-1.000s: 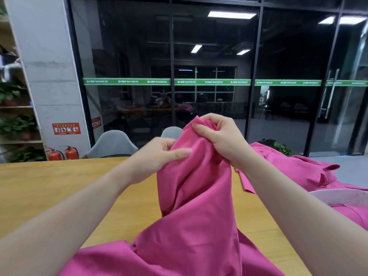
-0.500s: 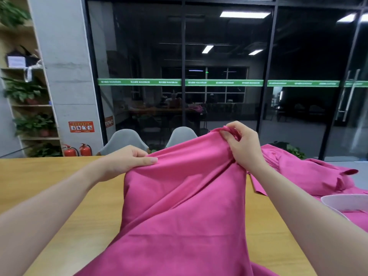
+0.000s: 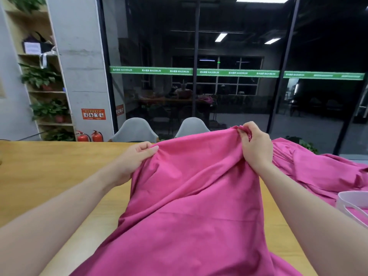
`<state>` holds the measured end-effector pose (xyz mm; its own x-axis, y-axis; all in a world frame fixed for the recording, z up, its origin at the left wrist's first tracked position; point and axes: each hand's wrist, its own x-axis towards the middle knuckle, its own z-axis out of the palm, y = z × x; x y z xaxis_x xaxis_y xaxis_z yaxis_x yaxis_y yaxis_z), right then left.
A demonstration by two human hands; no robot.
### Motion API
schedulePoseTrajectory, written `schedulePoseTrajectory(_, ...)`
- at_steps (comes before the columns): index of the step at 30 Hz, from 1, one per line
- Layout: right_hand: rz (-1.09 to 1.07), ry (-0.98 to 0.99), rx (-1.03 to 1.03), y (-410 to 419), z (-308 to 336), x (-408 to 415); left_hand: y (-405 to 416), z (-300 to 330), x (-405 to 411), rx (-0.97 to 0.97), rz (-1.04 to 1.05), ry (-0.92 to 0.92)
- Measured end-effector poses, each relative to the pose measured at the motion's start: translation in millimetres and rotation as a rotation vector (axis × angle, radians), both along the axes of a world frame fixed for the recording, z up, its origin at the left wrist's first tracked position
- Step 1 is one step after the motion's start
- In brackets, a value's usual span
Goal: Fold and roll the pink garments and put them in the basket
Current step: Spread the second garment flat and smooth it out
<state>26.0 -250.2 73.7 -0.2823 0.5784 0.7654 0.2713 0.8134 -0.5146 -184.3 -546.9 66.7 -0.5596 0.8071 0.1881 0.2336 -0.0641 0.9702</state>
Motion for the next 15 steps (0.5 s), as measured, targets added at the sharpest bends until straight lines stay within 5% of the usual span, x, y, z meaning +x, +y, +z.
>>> schedulePoseTrajectory(5,0.024,0.005,-0.047,9,-18,-5,10,27,-33,-0.109,0.350,1.225)
schedulePoseTrajectory(7,0.019,-0.028,-0.038,16,-20,-9,18,41,-56,-0.188,0.422,1.526)
schedulePoseTrajectory(15,-0.089,-0.190,-0.066,59,-54,-46,79,-4,-111,-0.315,0.402,1.680)
